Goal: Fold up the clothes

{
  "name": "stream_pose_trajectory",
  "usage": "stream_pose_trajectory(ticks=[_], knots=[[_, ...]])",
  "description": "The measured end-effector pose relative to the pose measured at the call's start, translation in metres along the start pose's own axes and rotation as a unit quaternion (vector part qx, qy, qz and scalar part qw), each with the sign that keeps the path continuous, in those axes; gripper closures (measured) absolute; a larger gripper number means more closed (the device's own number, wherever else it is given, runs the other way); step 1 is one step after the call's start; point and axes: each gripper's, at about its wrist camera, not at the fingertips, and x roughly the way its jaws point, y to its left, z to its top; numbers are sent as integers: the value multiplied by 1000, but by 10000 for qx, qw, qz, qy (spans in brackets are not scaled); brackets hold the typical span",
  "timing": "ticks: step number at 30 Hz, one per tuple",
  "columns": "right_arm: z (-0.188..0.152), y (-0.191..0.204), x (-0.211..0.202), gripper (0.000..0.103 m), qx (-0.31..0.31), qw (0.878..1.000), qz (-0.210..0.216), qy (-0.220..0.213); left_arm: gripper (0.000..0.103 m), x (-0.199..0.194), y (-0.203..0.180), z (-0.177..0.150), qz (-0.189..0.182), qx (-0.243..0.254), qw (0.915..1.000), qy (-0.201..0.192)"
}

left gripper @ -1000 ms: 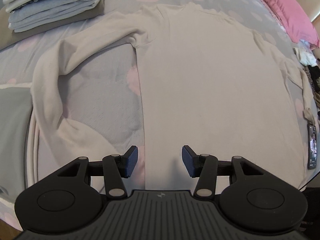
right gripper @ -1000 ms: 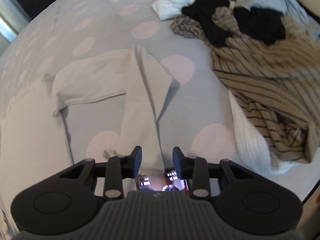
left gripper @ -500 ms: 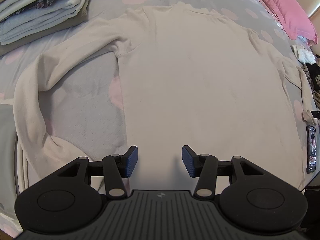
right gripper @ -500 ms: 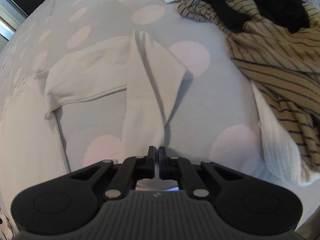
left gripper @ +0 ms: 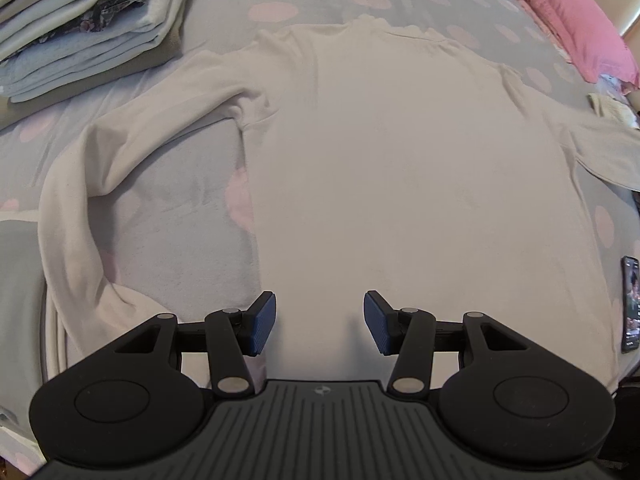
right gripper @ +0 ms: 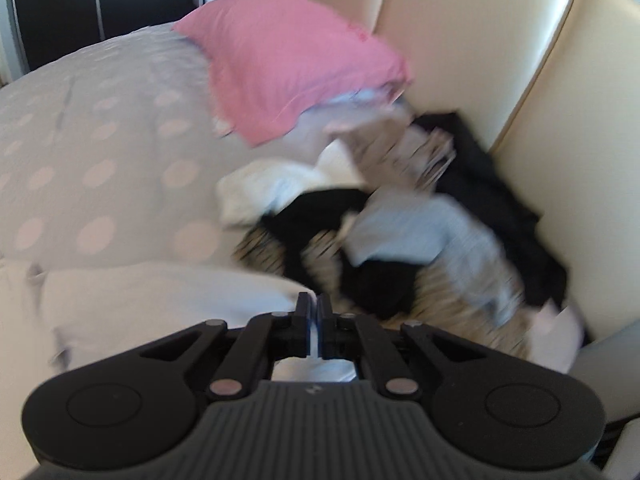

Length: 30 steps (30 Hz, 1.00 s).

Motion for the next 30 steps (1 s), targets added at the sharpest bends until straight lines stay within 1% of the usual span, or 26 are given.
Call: stream_pose_trajectory(ticks=[3, 6, 11, 16, 19, 23, 25, 28, 29, 30], knots=[[18, -10, 12, 100, -71, 9994, -332, -14, 56, 5, 2, -1, 56, -28, 10000, 52], [21, -14, 36, 100, -171, 9976, -648, 155, 56, 11, 1, -1, 136, -10, 9998, 144], [7, -38, 87, 100, 56, 9906, -1167, 709, 56, 18, 1, 3, 218, -14, 9995, 207], [-18, -55, 125, 100, 91, 9834, -1453, 1083, 56, 25, -2, 6, 281, 40, 9993, 254], [-26, -63, 138, 100, 174, 9841, -1377, 1106, 56, 27, -3, 7, 306, 63, 9991, 276], [-28, -58, 136, 99, 130, 9892, -1046, 1015, 56, 27, -4, 7, 312, 80, 9991, 272], [-28, -57, 134, 97, 125, 9915, -869, 962, 56, 26, -4, 6, 307, 93, 9991, 262], [-23, -62, 118, 90, 276, 9956, -575, 693, 56, 24, -5, 5, 300, 113, 9992, 245], [-22, -64, 111, 81, 282, 9962, -561, 599, 56, 24, -5, 5, 297, 119, 9992, 240], [-21, -66, 104, 77, 282, 9967, -566, 514, 56, 23, -5, 4, 295, 126, 9992, 235]])
